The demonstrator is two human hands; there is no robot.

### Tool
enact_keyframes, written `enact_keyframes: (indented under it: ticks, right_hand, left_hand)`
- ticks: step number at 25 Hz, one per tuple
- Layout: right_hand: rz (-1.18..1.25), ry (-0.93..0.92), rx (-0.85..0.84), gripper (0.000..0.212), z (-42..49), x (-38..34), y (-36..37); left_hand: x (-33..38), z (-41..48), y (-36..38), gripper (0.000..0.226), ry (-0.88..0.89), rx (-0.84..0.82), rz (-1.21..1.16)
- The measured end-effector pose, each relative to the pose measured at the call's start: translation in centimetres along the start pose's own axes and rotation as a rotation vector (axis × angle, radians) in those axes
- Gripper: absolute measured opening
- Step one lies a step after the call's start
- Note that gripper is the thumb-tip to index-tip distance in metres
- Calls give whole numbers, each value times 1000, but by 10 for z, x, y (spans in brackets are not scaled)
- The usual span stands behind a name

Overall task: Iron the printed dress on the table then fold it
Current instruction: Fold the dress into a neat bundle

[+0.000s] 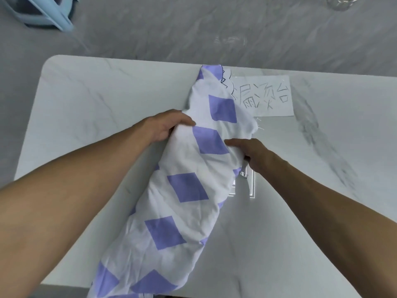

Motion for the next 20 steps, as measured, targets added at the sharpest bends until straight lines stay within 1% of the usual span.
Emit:
enact_keyframes:
  ticks: [1, 2, 3, 5, 7, 9, 10, 12, 14, 16, 18, 20]
  right_hand:
    - [-3, -13, -9, 67, 1, 1, 5]
    - [25, -15, -34, 70, 2, 2, 10]
    - [78, -13, -84, 67, 3, 3, 17]
    - [147, -18, -159, 51, -1, -1, 31]
    - [125, -104, -130, 45, -7, -27, 33]
    - [80, -261, -41, 44, -19, -77, 29]
    - [42, -332, -5, 44, -29, -105, 29]
    - [-41, -428, 26, 47, -49, -149, 31]
    - [-108, -465, 49, 51, -63, -171, 32]
    - [-147, -521, 58, 47, -80, -179, 39]
    - [-182, -594, 43, 35, -98, -175, 52]
    - [-304, -627, 47, 29, -116, -150, 62]
  left_hand:
    - [3, -2, -2, 27, 14, 5, -24]
    - [6, -3, -2, 28, 40, 10, -21]
    - [10, -3, -4, 32, 78, 19, -6]
    - [20, -7, -6, 46, 156, 50, -18]
    - [40, -21, -8, 53, 257, 70, -54]
    - [77, -40, -13, 56, 388, 86, -108]
    - [97, -51, -17, 56, 447, 95, -151]
    - [131, -73, -23, 47, 511, 110, -202]
    - [149, -96, -29, 42, 529, 152, -152]
    - [151, -118, -32, 45, 548, 175, -97]
    - [139, -141, -37, 53, 568, 176, -66]
    - [110, -165, -33, 60, 566, 93, -50]
Point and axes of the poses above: each hand's wrist, its own z-axis towards the middle knuckle, its own y-axis out of the palm, x = y × z, the point moved 9 cm from there along z, towards the middle knuckle, and after that the axes turned 11 degrees about -x, right-handed, at the moved point
